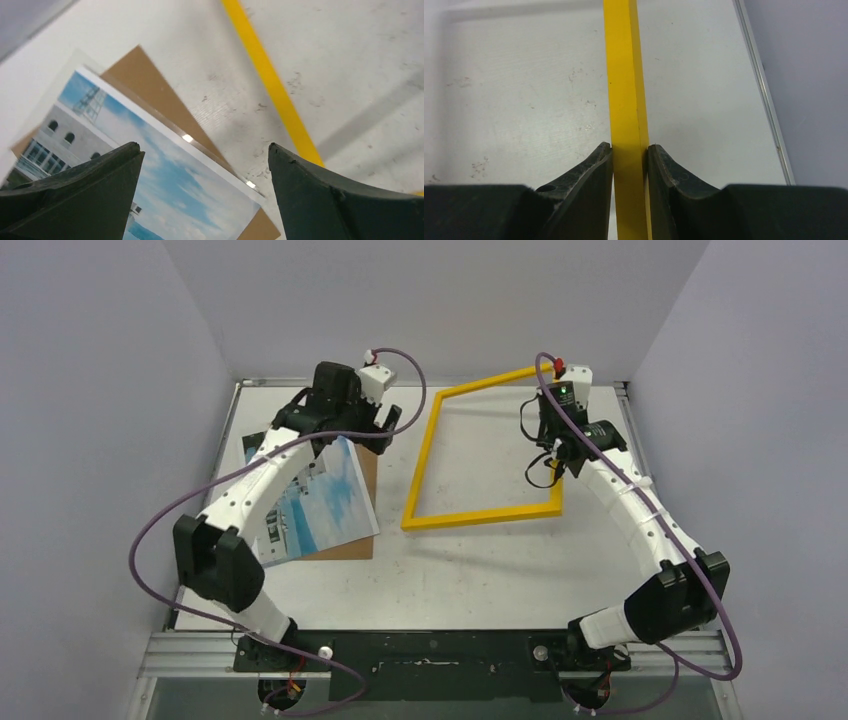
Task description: Put the photo into the frame
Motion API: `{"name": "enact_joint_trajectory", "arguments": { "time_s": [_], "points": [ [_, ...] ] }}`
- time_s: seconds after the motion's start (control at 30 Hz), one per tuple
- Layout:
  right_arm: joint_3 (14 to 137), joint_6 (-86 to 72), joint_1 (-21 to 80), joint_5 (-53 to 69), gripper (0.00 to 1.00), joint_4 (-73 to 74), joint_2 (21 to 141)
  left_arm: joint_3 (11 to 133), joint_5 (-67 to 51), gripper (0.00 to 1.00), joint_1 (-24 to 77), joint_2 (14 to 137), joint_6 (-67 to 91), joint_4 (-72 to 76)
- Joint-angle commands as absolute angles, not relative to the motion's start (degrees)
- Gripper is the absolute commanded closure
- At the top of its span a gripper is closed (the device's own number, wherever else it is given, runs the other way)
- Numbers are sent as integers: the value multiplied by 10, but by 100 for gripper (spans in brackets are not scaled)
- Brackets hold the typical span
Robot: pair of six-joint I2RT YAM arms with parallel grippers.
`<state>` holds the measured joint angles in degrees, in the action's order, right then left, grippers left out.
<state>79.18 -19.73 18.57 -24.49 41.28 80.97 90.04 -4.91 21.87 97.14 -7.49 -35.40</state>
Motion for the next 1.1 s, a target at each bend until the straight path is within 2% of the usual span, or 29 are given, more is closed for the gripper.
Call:
{"name": "enact_joint_trajectory", "arguments": {
  "time_s": [0.0, 0.1, 0.2, 0.37, 0.5, 0.6, 0.77, 0.93, 1.07],
  "points": [
    [859, -243, 201, -248, 95, 381, 815, 869, -150, 4, 287, 843, -197, -382],
    [875, -263, 213, -244, 95, 386, 825, 839, -112, 4, 379, 804, -289, -441],
    [890, -285, 229, -244, 95, 390, 838, 840, -87, 4, 422, 792, -309, -497],
    [917, -316, 263, -246, 95, 394, 855, 802, 25, 4, 560, 747, -335, -484],
    [925, -338, 275, -235, 95, 395, 854, 769, 131, 4, 644, 752, -308, -434],
    [930, -348, 277, -221, 95, 402, 851, 698, 242, 4, 690, 741, -332, -323],
    [932, -357, 276, -202, 95, 410, 848, 649, 365, 0, 711, 756, -389, -186],
    [929, -363, 276, -192, 95, 412, 849, 622, 433, 15, 713, 768, -456, -103],
    [925, -366, 276, -185, 95, 411, 853, 604, 457, 41, 712, 769, -489, -66]
  ]
}}
